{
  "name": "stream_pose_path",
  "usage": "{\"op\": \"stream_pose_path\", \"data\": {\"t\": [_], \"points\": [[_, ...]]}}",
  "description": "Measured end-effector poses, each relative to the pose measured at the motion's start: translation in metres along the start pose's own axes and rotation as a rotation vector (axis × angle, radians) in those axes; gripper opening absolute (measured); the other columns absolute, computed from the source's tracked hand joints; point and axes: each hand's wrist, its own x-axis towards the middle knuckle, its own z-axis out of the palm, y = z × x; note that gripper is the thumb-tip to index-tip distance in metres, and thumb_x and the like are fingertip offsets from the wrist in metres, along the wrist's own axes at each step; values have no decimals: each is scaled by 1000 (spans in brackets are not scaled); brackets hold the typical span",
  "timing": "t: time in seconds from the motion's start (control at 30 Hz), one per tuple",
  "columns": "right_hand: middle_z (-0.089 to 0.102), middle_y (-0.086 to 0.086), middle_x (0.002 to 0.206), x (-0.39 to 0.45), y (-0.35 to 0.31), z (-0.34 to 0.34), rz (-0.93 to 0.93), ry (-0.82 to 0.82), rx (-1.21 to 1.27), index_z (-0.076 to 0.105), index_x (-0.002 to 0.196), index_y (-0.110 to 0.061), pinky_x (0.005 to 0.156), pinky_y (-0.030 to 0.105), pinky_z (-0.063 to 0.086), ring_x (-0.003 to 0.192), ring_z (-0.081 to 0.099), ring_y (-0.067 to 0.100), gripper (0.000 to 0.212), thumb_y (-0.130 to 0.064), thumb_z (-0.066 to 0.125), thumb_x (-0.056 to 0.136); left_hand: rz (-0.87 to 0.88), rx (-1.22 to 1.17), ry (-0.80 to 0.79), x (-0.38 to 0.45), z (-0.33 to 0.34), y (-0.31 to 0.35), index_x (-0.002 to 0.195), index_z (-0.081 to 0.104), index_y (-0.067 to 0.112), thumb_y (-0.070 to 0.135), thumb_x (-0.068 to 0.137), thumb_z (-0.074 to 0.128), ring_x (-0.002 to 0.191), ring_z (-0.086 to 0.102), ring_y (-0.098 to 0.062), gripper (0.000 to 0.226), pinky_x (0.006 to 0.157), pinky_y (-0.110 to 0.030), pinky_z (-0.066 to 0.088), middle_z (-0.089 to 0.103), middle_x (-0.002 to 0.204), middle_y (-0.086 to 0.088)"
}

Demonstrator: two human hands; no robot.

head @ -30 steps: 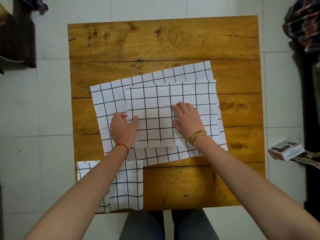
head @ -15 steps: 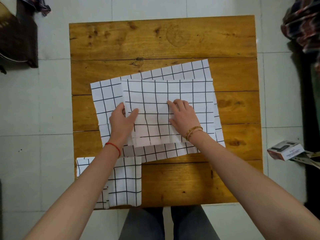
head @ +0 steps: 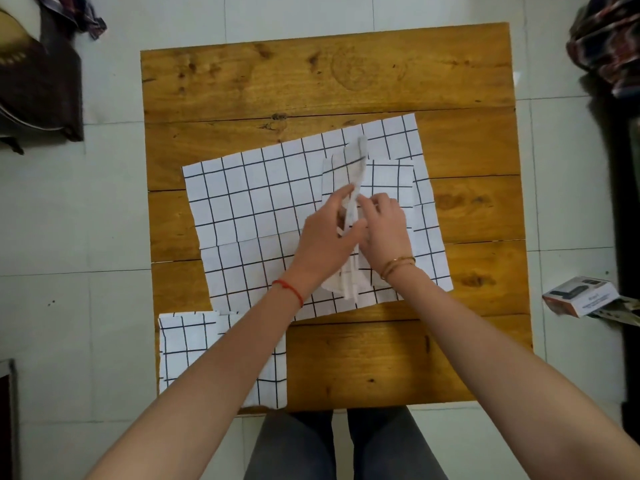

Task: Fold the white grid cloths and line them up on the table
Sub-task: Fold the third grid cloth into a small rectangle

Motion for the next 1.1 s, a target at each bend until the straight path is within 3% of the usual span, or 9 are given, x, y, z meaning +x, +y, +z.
{"op": "stream_pose_path", "data": {"t": [0.1,0.17,0.33,0.5,0.6,0.73,0.83,0.97,1.1], "points": [[55,6,109,-7,28,-16,202,93,243,57,122,-13,83,32,45,96,51,19,32,-19,44,93,-22,-36,-59,3,28,3,148,33,21,30,91,63,92,55,-2,65,77,-20,49,56,97,13],[61,-1,92,-10,40,-27,374,163,422,63,101,-21,74,29,45,81,54,11,23,-25,40,99,-37,-48,-109,4,43,-1,151,28,21,33,91,63,111,53,-7,71,91,-27,49,58,115,6],[68,-3,77,-10,59,-37,665,166,699,69,91,-20,78,39,56,78,67,19,47,-51,35,98,-28,66,-178,2,57,-13,151,26,18,35,94,58,131,43,-11,68,109,-28,35,49,141,-2],[60,-5,70,-4,66,-35,607,74,506,66,105,-13,73,22,53,67,57,7,20,-23,61,89,90,342,-90,4,36,-35,148,33,15,25,98,51,137,34,-15,54,116,-33,28,41,147,-2],[62,0,86,0,59,-38,556,89,321,58,110,-13,75,31,52,80,57,14,22,-16,56,89,182,556,-11,14,15,-50,146,37,11,16,95,50,139,31,-19,53,117,-38,28,40,147,-6],[55,9,112,12,42,-33,189,136,-141,52,120,-10,84,37,44,101,50,25,33,-19,50,88,229,904,-13,38,-7,-64,149,29,9,16,95,50,143,24,-28,59,118,-43,24,29,155,-10],[47,8,136,31,23,-24,-29,28,-222,42,136,-12,103,43,37,127,41,30,45,-24,45,92,212,1014,-52,55,-16,-62,153,19,12,21,96,48,146,17,-28,64,118,-48,22,19,160,-5],[15,1,159,55,4,-11,-133,-191,-353,14,151,-13,118,49,11,146,9,29,58,-32,32,100,194,1084,-126,73,-16,-60,155,11,14,28,97,49,149,9,-27,71,119,-51,17,11,162,-2],[5,0,160,63,2,-2,-158,-250,-481,5,152,-14,118,53,4,147,0,29,59,-35,26,101,147,1136,-168,81,-13,-64,155,7,14,35,96,52,149,6,-27,76,118,-52,17,6,163,-1]]}}
